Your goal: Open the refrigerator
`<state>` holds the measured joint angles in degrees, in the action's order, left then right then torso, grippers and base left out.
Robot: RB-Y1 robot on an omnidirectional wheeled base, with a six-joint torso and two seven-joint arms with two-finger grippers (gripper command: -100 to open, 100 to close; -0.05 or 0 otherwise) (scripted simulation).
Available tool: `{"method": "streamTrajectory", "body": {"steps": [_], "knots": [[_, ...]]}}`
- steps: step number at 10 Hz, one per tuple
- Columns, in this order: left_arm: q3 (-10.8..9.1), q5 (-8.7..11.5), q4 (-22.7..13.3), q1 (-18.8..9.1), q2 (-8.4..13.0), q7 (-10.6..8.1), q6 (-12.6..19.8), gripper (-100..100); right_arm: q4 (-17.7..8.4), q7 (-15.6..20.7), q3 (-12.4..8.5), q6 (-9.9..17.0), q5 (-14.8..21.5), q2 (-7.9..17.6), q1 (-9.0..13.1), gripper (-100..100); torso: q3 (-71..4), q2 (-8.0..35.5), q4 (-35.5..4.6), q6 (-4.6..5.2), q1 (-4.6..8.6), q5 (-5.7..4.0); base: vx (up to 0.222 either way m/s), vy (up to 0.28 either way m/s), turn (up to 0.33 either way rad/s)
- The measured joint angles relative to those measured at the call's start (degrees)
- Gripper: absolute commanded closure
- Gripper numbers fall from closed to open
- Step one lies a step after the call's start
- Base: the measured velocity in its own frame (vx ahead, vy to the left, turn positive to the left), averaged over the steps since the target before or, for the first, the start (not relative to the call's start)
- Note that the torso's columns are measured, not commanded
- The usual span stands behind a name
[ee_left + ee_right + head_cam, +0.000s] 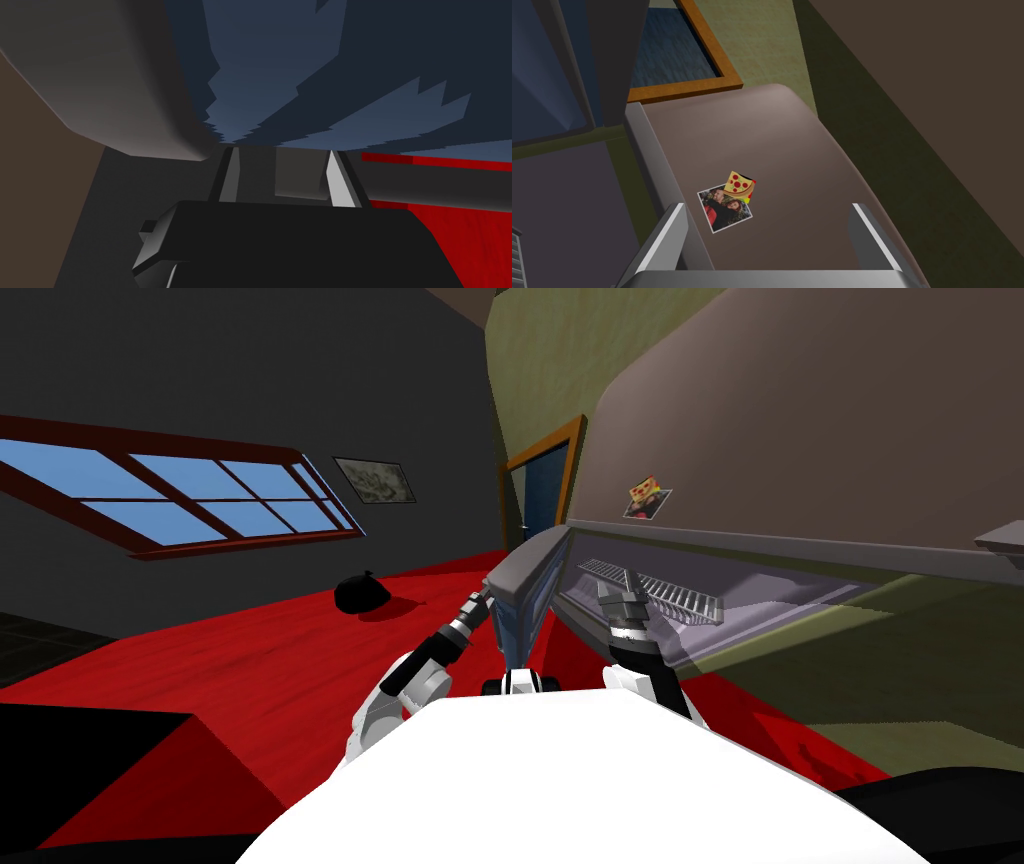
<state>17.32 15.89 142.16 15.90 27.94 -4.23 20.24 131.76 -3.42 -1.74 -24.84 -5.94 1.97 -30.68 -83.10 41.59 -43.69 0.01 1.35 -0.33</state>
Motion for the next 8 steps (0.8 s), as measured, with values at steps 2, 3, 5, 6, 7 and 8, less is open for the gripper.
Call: {"method": "streamTrajectory", "body": {"steps": [2, 3, 5, 6, 7, 8], "knots": [[-0.24, 0.24, 0.29, 0.32, 0.43, -0.08, -0.32, -100, 0.00, 0.00, 0.00, 0.00, 0.00, 0.00, 0.00, 0, -0.04, 0.01, -0.01, 0.00, -0.06, 0.00, -0.017, 0.004, 0.003], [-0.48, 0.29, -0.10, 0.49, 0.55, -0.22, 0.03, 0, 0.00, 0.00, 0.00, 0.00, 0.00, 0.00, 0.00, 0, -0.45, 0.44, 0.38, 0.05, -0.44, 0.02, -0.018, 0.012, 0.009], [-1.02, 0.20, -0.62, 0.55, 0.49, -0.30, 0.31, 0, 0.00, 0.00, 0.00, 0.00, 0.00, 0.00, 0.00, 0, -0.91, 0.78, 1.01, 0.12, -0.99, 0.16, -0.007, 0.001, -0.001], [-1.21, 0.17, -0.75, 0.55, 0.46, -0.34, 0.35, 0, 0.00, 0.00, 0.00, 0.00, 0.00, 0.00, 0.00, 0, -1.05, 0.82, 1.16, 0.10, -1.11, 0.21, 0.000, 0.000, 0.000], [-1.34, 0.15, -0.83, 0.55, 0.44, -0.36, 0.38, 0, 0.00, 0.00, 0.00, 0.00, 0.00, 0.00, 0.00, 0, -1.18, 0.85, 1.25, 0.08, -1.17, 0.24, 0.000, 0.000, 0.000], [-1.42, 0.13, -0.88, 0.55, 0.43, -0.37, 0.39, 0, 0.00, 0.00, 0.00, 0.00, 0.00, 0.00, 0.00, 0, -1.28, 0.86, 1.31, 0.06, -1.22, 0.27, 0.000, 0.000, 0.000]]}}
